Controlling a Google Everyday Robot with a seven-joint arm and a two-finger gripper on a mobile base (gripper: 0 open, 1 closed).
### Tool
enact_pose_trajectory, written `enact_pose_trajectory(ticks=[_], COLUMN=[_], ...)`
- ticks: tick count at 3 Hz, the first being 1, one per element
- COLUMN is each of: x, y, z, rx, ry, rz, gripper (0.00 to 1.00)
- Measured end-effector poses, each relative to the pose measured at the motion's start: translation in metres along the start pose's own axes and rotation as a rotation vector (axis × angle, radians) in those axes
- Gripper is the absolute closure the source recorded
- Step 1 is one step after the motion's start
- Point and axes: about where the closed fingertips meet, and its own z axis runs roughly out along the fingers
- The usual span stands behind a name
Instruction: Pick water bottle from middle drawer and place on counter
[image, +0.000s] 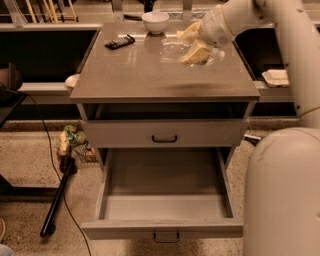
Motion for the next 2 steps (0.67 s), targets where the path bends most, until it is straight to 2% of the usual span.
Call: enact_pose_trajectory(ticks=[1,2], x=[0.0023,0.0023], y=[-0.0079,-0.0079], z=[0.0365,0.0365], rx=[-0.033,-0.033], ry=[0.014,0.014], rz=[0.047,0.047], gripper=[1.0,1.0])
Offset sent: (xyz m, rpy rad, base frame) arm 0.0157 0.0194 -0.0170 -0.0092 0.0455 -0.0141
